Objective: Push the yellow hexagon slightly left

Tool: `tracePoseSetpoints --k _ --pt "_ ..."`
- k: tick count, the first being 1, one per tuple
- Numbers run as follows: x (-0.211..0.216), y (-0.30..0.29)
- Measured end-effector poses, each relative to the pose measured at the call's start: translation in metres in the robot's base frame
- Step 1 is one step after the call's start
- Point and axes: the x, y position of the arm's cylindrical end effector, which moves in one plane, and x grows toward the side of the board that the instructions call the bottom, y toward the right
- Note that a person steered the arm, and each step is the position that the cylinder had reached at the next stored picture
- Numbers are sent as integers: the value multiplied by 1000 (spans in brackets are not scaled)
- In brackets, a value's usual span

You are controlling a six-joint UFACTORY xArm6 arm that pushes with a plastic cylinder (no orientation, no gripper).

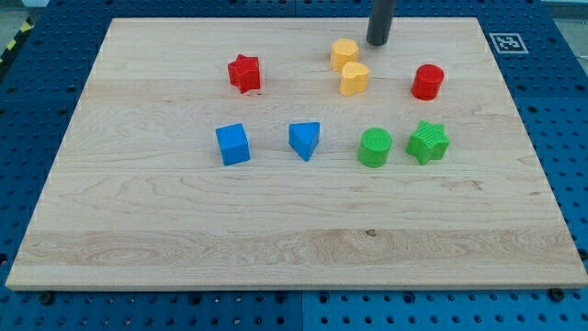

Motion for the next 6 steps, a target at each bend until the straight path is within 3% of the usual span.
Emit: tracePoseSetpoints --k 1,5,6 --pt "29 -1" --pt "29 -87" --pt "23 -53"
